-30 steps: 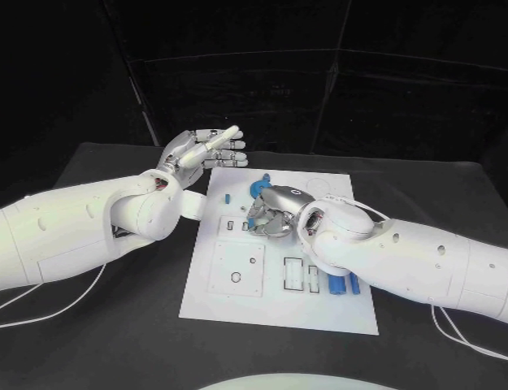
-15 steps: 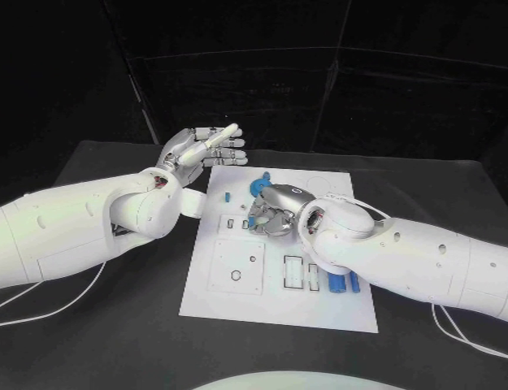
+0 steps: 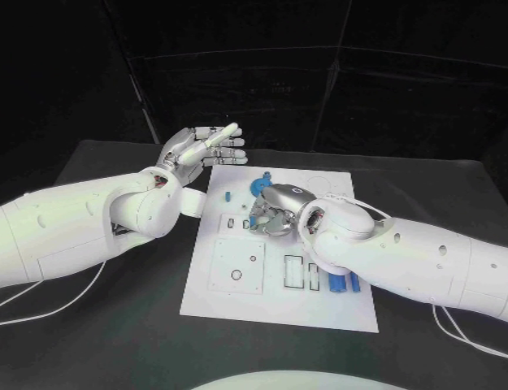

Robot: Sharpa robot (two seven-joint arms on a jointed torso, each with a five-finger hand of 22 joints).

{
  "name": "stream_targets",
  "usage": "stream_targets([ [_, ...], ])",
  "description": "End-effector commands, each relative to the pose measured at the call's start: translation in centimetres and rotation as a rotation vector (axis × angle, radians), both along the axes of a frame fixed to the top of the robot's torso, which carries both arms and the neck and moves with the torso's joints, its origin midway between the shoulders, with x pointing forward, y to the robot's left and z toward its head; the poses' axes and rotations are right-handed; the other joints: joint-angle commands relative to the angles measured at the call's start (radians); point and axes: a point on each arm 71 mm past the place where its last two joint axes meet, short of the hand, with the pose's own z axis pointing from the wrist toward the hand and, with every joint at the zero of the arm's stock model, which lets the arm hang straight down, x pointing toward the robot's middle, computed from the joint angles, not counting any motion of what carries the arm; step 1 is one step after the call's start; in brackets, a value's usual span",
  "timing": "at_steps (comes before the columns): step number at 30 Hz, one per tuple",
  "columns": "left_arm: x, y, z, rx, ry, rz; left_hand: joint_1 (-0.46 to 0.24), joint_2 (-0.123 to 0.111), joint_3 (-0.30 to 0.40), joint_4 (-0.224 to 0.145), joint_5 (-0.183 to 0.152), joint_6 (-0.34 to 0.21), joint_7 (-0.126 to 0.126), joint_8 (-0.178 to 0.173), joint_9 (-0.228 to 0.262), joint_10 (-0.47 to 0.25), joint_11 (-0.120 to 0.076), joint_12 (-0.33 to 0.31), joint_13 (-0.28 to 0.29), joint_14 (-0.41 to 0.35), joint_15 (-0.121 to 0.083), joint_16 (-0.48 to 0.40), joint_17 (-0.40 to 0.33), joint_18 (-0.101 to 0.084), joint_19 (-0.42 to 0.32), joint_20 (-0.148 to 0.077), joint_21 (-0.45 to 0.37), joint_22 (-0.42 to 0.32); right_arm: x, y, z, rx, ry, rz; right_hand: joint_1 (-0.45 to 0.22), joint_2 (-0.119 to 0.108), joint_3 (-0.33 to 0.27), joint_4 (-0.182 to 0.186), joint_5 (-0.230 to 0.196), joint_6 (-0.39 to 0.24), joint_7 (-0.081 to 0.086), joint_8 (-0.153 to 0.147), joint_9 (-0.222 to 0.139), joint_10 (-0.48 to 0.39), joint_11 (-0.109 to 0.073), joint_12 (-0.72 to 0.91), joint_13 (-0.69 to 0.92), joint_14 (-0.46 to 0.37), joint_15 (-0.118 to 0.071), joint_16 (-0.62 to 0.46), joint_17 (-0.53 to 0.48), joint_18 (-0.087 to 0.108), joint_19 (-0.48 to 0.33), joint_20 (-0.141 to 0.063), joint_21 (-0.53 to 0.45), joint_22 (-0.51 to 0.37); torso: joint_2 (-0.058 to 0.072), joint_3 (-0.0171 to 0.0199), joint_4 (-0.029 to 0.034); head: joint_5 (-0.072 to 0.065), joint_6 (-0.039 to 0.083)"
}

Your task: Assemble the parts on the task board

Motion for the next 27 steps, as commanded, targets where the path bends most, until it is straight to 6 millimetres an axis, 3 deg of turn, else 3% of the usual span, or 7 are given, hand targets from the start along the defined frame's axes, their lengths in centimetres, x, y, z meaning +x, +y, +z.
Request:
stream_targets([
  [1,-0.01,-0.13,0.18,-0.008,-0.008,-0.01,0.001,0.006,0.0,-0.006,0.003,0.008,0.033,-0.005,-0.002,0.002,0.003,-0.006,-0.001,0.004,0.0,-0.005,-0.002,0.009,0.005,0.001,-0.005,-0.002,0.05,-0.41,-0.74,-0.047,0.024,-0.022,-0.004,-0.008,0.003,-0.004,-0.005,-0.012,0.003,-0.008,-0.001,-0.007,0.0,-0.007,0.055,0.087,0.002,-0.001,0.194,-0.004,-0.005,0.004,-0.007,-0.002,0.0,0.0,-0.0008,0.0,0.0],
  [12,-0.01,-0.07,0.2,-0.007,-0.01,-0.006,0.0,0.007,0.0,-0.006,0.003,0.008,0.033,-0.006,-0.002,0.002,0.003,-0.007,-0.001,0.004,0.0,-0.006,-0.002,0.009,0.006,0.0,-0.006,-0.002,0.18,-0.33,-0.62,-0.025,0.011,-0.031,-0.032,-0.041,-0.009,0.003,0.042,-0.053,0.018,-0.031,-0.005,-0.034,0.013,-0.036,0.022,0.087,0.013,-0.002,0.193,-0.003,-0.009,0.014,-0.014,-0.013,0.0,0.0005,-0.0005,-0.004,-0.001],
  [24,-0.04,-0.09,0.2,-0.007,-0.009,-0.007,0.0,0.007,0.0,-0.007,0.003,0.008,0.033,-0.007,-0.002,0.002,0.003,-0.007,-0.001,0.004,0.0,-0.006,-0.002,0.009,0.006,0.0,-0.006,-0.002,0.23,-0.34,-0.59,-0.019,0.008,-0.036,-0.046,-0.051,-0.018,0.01,0.042,-0.064,0.021,-0.036,-0.004,-0.038,0.017,-0.039,0.018,0.086,0.016,-0.003,0.191,-0.002,-0.011,0.018,-0.017,-0.017,0.0,0.0002,-0.0006,-0.002,-0.002],
  [27,-0.04,-0.08,0.2,-0.007,-0.008,-0.007,0.0,0.007,0.0,-0.007,0.003,0.008,0.033,-0.007,-0.002,0.002,0.003,-0.007,-0.001,0.004,0.0,-0.006,-0.002,0.009,0.006,0.0,-0.006,-0.002,0.24,-0.38,-0.48,-0.007,-0.001,-0.044,-0.061,-0.07,-0.038,0.018,0.023,-0.102,0.028,-0.052,-0.007,-0.062,0.023,-0.063,-0.012,0.086,0.021,-0.003,0.189,-0.001,-0.014,0.022,-0.022,-0.026,0.0,0.0001,-0.0008,-0.002,-0.002],
])
